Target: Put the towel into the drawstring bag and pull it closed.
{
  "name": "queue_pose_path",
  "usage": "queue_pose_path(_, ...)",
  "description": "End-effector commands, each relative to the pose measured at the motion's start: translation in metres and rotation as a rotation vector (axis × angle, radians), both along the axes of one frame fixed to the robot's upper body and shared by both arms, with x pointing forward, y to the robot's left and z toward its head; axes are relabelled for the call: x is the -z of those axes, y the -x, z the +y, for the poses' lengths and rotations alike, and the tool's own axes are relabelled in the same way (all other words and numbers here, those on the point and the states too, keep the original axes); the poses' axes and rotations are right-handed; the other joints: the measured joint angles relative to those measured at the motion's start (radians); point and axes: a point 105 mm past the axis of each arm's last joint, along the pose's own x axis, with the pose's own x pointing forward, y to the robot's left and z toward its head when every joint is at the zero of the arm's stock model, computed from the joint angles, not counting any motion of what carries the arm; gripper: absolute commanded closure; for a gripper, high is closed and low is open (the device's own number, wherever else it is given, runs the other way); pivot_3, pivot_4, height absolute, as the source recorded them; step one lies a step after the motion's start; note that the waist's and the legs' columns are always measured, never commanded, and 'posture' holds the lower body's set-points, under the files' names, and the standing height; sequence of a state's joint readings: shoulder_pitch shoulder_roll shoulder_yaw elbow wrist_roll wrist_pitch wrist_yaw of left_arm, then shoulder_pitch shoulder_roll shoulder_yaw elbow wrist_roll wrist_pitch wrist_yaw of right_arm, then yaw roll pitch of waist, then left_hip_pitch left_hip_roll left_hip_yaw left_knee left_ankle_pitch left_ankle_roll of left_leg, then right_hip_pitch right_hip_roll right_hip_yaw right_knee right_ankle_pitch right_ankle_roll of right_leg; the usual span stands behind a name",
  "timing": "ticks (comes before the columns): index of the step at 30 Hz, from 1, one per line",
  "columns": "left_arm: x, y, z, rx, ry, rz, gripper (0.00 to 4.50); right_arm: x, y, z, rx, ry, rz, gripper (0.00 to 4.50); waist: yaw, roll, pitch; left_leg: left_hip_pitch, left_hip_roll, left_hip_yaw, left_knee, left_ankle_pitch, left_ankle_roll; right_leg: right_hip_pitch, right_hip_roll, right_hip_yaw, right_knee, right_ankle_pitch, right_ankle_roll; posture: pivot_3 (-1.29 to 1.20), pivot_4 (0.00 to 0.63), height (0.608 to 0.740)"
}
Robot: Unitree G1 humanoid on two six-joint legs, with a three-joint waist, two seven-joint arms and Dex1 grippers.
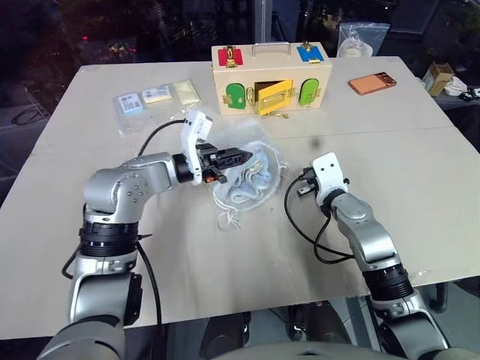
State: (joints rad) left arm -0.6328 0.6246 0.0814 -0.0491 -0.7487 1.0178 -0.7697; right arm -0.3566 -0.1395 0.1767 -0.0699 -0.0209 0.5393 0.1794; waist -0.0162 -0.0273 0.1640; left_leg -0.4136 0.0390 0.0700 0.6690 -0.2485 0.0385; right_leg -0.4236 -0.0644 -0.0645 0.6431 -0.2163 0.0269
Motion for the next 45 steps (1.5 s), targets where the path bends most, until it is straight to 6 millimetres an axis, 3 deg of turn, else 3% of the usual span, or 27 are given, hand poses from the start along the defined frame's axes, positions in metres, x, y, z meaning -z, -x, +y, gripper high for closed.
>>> queue_pose_path(1, -0.014, 0.011, 0.031, -0.002, -0.033, -0.038, 1.77, -0.021, 0.003, 0.005, -0.03, -0.037, -0.08, 4.5, -0.005, 0.0, 0.0, 0.001, 0.0, 0.001, 0.0, 0.0, 0.0, 0.0, 0.0, 0.001, 0.0, 0.0, 0.0, 0.0, 0.15, 0.74)
queue_pose_path(3, -0.009, 0.029, 0.051, 0.025, -0.087, -0.011, 1.77, -0.023, 0.004, 0.005, -0.036, -0.047, -0.085, 4.5, -0.018, 0.0, 0.0, 0.001, 0.001, 0.001, -0.001, 0.0, 0.0, -0.001, 0.001, 0.002, 0.001, 0.0, 0.0, 0.0, 0.15, 0.74)
queue_pose_path(6, 0.004, 0.053, 0.066, 0.068, -0.181, -0.003, 1.77, -0.024, 0.003, 0.003, -0.032, -0.051, -0.087, 4.5, -0.016, 0.0, 0.0, -0.001, 0.001, 0.002, -0.002, 0.0, 0.0, -0.004, 0.0, 0.002, 0.001, 0.0, 0.0, 0.0, 0.15, 0.74)
queue_pose_path(11, 0.04, 0.09, 0.06, 0.168, -0.28, 0.059, 1.77, -0.023, 0.002, 0.0, -0.033, -0.052, -0.085, 4.5, -0.006, 0.0, 0.0, -0.002, 0.0, 0.002, -0.002, 0.0, 0.0, -0.004, -0.004, 0.005, 0.001, 0.0, 0.0, 0.0, 0.15, 0.74)
queue_pose_path(15, 0.062, 0.098, 0.038, 0.189, -0.3, 0.022, 1.77, -0.021, 0.003, -0.003, -0.044, -0.036, -0.078, 4.5, 0.005, 0.001, 0.0, -0.001, -0.001, 0.002, -0.002, 0.0, 0.0, -0.004, -0.004, 0.004, 0.0, -0.002, -0.003, 0.0, 0.15, 0.74)
queue_pose_path(22, 0.093, 0.085, 0.013, 0.154, -0.343, -0.046, 1.77, -0.022, 0.006, -0.007, -0.043, -0.024, -0.072, 4.5, 0.004, 0.001, 0.0, -0.001, 0.0, 0.002, -0.001, 0.0, 0.0, -0.003, -0.001, 0.005, 0.001, 0.0, -0.001, 0.0, 0.15, 0.74)
queue_pose_path(26, 0.094, 0.084, 0.0, 0.189, -0.304, -0.057, 1.77, -0.022, 0.007, -0.009, -0.035, -0.02, -0.075, 4.5, 0.004, 0.001, 0.0, -0.001, 0.0, 0.002, -0.001, 0.0, 0.0, -0.003, -0.001, 0.004, 0.001, 0.0, -0.001, 0.0, 0.15, 0.74)
queue_pose_path(31, 0.076, 0.081, -0.001, 0.195, -0.215, -0.088, 3.28, -0.042, 0.001, -0.021, 0.04, -0.056, -0.159, 4.5, 0.003, 0.0, 0.0, -0.001, 0.0, 0.003, -0.001, -0.001, 0.001, -0.003, -0.001, 0.004, 0.001, 0.0, 0.0, 0.0, 0.15, 0.74)
queue_pose_path(33, 0.067, 0.08, 0.007, 0.175, -0.205, -0.1, 4.45, -0.052, -0.002, -0.027, 0.079, -0.094, -0.195, 4.5, 0.003, 0.0, 0.0, -0.001, 0.001, 0.003, -0.001, -0.001, 0.002, -0.003, 0.0, 0.004, 0.001, 0.0, 0.0, 0.0, 0.15, 0.74)
queue_pose_path(37, 0.058, 0.079, 0.03, 0.14, -0.235, -0.086, 4.45, -0.072, -0.008, -0.036, 0.126, -0.123, -0.273, 4.5, 0.002, 0.001, 0.0, 0.0, 0.001, 0.003, -0.001, 0.0, 0.001, -0.004, 0.0, 0.004, 0.002, 0.0, 0.0, 0.0, 0.15, 0.74)
queue_pose_path(40, 0.055, 0.073, 0.039, 0.092, -0.255, -0.101, 4.45, -0.069, -0.001, -0.024, 0.014, -0.133, -0.221, 4.5, 0.003, 0.001, 0.0, -0.001, 0.001, 0.003, -0.001, 0.0, 0.001, -0.004, 0.0, 0.004, 0.002, 0.0, 0.0, 0.0, 0.15, 0.74)
queue_pose_path(43, 0.057, 0.073, 0.038, 0.088, -0.263, -0.11, 4.5, -0.051, 0.027, 0.002, -0.224, -0.16, -0.075, 3.53, 0.006, 0.0, -0.001, -0.001, 0.001, 0.003, -0.001, 0.0, 0.001, -0.003, 0.0, 0.003, 0.001, 0.0, 0.0, 0.0, 0.15, 0.74)
queue_pose_path(45, 0.06, 0.075, 0.034, 0.091, -0.268, -0.113, 4.5, -0.038, 0.044, 0.013, -0.333, -0.188, 0.02, 2.54, 0.006, 0.0, -0.001, -0.001, 0.001, 0.003, -0.001, -0.001, 0.001, -0.003, 0.0, 0.003, 0.0, 0.0, 0.0, 0.0, 0.15, 0.74)
